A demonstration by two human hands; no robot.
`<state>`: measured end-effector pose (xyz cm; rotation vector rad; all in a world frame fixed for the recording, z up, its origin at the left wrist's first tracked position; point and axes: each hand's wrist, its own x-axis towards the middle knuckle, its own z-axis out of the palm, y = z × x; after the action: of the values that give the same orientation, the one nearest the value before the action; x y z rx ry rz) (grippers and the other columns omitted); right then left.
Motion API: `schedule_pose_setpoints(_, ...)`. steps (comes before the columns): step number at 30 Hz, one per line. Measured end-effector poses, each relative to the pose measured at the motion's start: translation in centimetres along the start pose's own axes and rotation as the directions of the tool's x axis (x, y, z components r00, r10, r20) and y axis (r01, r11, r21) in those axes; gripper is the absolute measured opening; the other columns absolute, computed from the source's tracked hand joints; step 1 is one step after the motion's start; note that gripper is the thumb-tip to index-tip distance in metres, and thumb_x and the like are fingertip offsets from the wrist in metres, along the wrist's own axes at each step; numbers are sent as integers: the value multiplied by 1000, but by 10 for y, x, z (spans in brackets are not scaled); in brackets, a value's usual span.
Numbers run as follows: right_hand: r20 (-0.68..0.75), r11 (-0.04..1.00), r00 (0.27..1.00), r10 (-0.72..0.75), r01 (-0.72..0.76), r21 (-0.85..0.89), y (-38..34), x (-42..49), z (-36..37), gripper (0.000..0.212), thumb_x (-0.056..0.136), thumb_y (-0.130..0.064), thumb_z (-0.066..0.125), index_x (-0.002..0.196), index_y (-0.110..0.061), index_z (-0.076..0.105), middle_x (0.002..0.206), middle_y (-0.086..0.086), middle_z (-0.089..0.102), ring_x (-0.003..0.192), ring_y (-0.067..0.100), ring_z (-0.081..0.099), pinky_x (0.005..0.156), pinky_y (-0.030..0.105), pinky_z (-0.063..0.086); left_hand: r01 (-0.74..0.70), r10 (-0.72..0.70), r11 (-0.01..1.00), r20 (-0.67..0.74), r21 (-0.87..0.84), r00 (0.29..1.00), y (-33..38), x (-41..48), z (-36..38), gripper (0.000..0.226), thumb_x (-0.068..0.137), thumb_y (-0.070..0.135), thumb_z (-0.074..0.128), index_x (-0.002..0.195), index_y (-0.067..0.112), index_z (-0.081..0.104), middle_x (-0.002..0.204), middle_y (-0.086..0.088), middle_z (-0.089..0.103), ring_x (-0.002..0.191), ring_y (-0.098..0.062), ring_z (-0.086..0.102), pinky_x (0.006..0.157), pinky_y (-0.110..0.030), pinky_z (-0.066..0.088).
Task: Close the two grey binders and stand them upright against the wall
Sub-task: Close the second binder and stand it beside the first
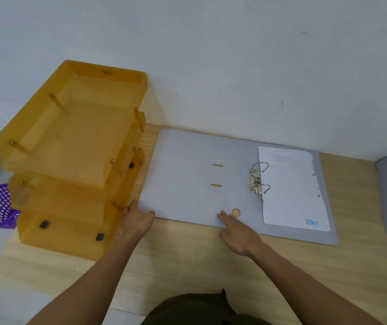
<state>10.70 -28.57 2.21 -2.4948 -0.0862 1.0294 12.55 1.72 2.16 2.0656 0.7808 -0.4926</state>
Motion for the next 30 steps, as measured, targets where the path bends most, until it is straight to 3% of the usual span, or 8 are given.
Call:
schedule_pose_setpoints(4, -129, 994, 986, 107, -103, 39, -3, 1, -6, 51, 101, -32, 45, 151, -20, 46, 154, 7, 52, 137, 25, 53, 111, 37, 43, 60, -60, 998, 54, -12, 997, -14, -14, 8, 59, 92, 40, 67, 138, 5, 52, 140, -15, 60, 123, -36, 59, 97, -44, 52)
schedule_pose_setpoints(6, -138, 991, 987, 77, -60, 122, -8, 4, -7, 52, 100, -29, 49, 151, -17, 46, 157, 5, 49, 142, 24, 47, 115, 35, 38, 88, -81, 993, 88, -82, 993, -18, -20, 12, 54, 97, 38, 64, 136, 3, 53, 137, -15, 62, 113, -29, 60, 89, -39, 50)
schedule_pose_setpoints(11, -137, 966, 990, 20, 16, 258, -19, -1, 6, 57, 103, -30, 48, 157, -18, 37, 171, 3, 21, 158, 22, 17, 126, 37, 18, 91, -2, 928, 240, -361, 971, -14, -31, 9, 54, 99, 41, 60, 143, 10, 53, 133, -6, 66, 115, -25, 65, 101, -48, 55)
schedule_pose_setpoints(17, -146, 908, 989, -40, 97, 408, -41, -9, -7, 56, 107, -35, 42, 160, -19, 33, 172, -1, 19, 158, 17, 18, 125, 31, 15, 56, 173, 832, 354, -551, 919, 26, -52, -4, 47, 97, 22, 64, 142, 24, 49, 129, 0, 69, 114, -24, 68, 76, -33, 63)
schedule_pose_setpoints(21, -194, 864, 978, -80, 165, 476, -64, -19, -24, 57, 107, -41, 41, 160, -22, 33, 171, -5, 22, 157, 14, 20, 125, 31, 17, 16, 261, 802, 375, -596, 889, 63, -62, -7, 44, 98, 29, 62, 140, 19, 55, 132, -8, 72, 119, -32, 69, 95, -47, 59)
schedule_pose_setpoints(23, -215, 842, 972, -92, 191, 504, -72, -24, -37, 56, 107, -42, 40, 159, -22, 35, 169, -5, 28, 156, 14, 24, 123, 30, 19, -62, 291, 826, 330, -561, 898, 85, -66, -7, 47, 99, 30, 61, 143, 19, 50, 134, -7, 70, 119, -31, 69, 100, -50, 57)
schedule_pose_setpoints(26, -246, 799, 964, -99, 225, 558, -79, -35, -55, 55, 107, -47, 36, 157, -24, 40, 164, -7, 37, 152, 13, 32, 119, 27, 24, -312, 387, 890, 189, -334, 902, 112, -75, 0, 49, 103, 29, 53, 150, 24, 43, 139, -1, 63, 124, -28, 65, 102, -52, 54)
schedule_pose_setpoints(30, -312, 724, 946, -93, 279, 631, -81, -49, -83, 56, 106, -51, 32, 156, -28, 40, 163, -10, 37, 151, 13, 34, 125, 43, 29, -513, 516, 856, 123, -59, 848, 133, -98, 4, 55, 104, 22, 49, 156, 24, 33, 143, 0, 57, 127, -26, 59, 103, -44, 51)
